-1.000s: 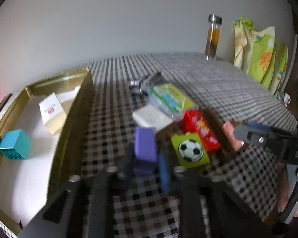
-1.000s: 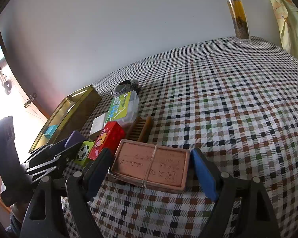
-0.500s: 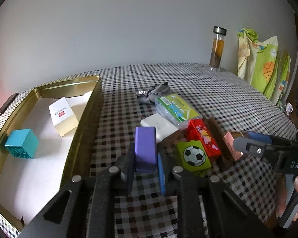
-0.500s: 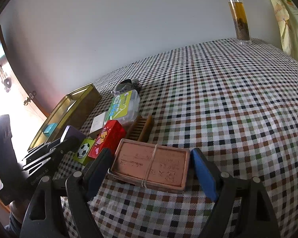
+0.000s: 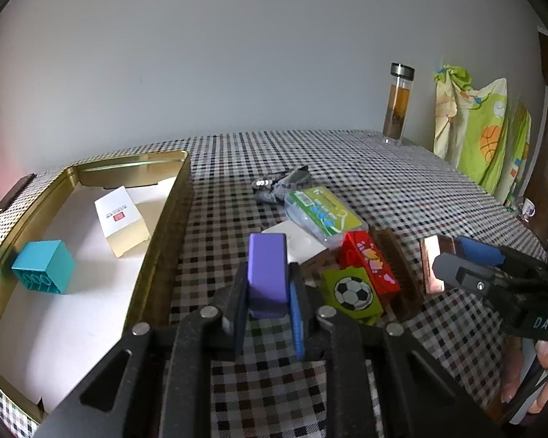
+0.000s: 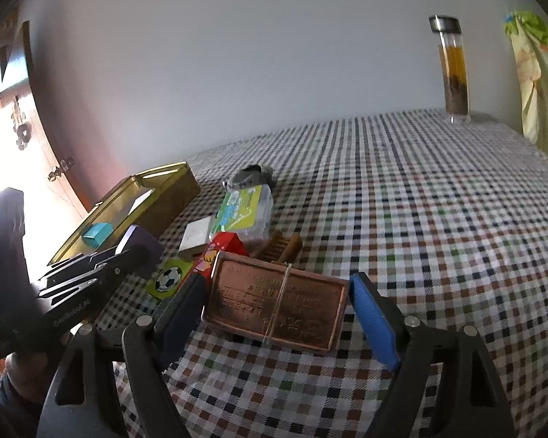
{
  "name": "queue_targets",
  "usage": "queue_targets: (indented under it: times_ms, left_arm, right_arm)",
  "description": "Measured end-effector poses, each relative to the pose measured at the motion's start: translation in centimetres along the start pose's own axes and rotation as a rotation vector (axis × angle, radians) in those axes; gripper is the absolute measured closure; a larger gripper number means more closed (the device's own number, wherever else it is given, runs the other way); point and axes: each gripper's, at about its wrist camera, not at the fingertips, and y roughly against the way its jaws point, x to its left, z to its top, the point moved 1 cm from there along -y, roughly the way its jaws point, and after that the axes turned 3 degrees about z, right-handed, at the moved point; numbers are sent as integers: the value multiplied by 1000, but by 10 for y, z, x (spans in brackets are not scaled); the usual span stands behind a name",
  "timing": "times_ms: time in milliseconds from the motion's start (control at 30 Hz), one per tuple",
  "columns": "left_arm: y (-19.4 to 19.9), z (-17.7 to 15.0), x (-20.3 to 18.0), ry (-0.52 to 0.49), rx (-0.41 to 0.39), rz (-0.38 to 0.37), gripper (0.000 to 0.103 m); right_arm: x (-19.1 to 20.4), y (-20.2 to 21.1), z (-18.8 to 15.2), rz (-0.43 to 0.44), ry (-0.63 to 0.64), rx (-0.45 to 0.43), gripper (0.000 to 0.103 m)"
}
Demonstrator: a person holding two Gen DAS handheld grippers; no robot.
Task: Organize rigid objects
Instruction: 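Grasp the purple block with the left tool while the right tool grasps the brown plate, then lift and carry the purple block and brown plate toward the tray with both tools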
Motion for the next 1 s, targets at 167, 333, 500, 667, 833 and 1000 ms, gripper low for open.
queue_targets:
  times_ms: [167,333,500,667,833,1000]
  left_arm:
    - [3,0,1,2,-21,-2,85]
    - [8,-1,2,8,-51,3,85]
    - [12,-1,4,14,-76,9,85]
    - [21,-2,5,19,-133,32,85]
    - [28,-3,6,21,-173,47,85]
    - [33,-3,6,18,-201,53,85]
  right_arm:
    - [2,6,0,-8,10,-36,21]
    - [6,12,0,-10,26,-76,21]
    - [8,19,-1,-13,39,-122,21]
    - [9,35,-5,-20,47,-227,21]
    - [12,43,-8,-32,68,-284,21]
    - [11,47,-8,-33,59,-307,21]
